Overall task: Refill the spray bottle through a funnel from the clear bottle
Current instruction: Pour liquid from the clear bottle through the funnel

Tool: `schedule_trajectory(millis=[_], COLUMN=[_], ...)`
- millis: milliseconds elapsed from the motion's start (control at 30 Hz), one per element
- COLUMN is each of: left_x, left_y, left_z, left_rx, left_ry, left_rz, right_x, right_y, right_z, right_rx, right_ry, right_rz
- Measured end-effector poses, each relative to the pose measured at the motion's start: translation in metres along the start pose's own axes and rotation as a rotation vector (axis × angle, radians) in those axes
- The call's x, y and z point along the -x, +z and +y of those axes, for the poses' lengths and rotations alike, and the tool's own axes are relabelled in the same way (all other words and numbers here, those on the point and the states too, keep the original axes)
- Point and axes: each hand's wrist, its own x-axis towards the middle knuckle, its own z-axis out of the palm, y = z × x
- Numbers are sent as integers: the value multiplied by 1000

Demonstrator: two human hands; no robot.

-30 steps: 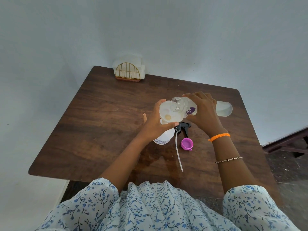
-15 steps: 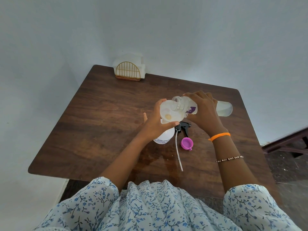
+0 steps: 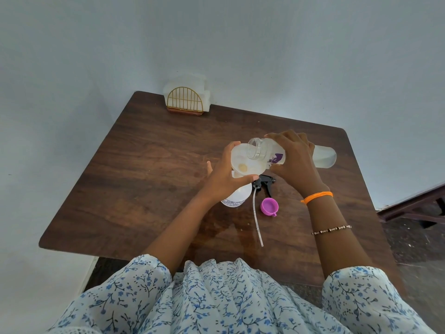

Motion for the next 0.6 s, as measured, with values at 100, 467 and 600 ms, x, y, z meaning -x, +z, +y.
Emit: schedule_trajectory(millis=[100,467,600], left_x=[0,-1,-1], left_y=[0,1,1], left_z=[1,-3,-3], left_rx=[2,10,12], left_ry=[-1,-9,-9], left_rz=[-4,-11,-9], right_x=[0,1,0], right_y=[0,-1,-1], right_z=[-1,-1,0], right_rx=[-6,-1,4], right_ry=[0,-6,0], right_rz=[-3,-5,-8])
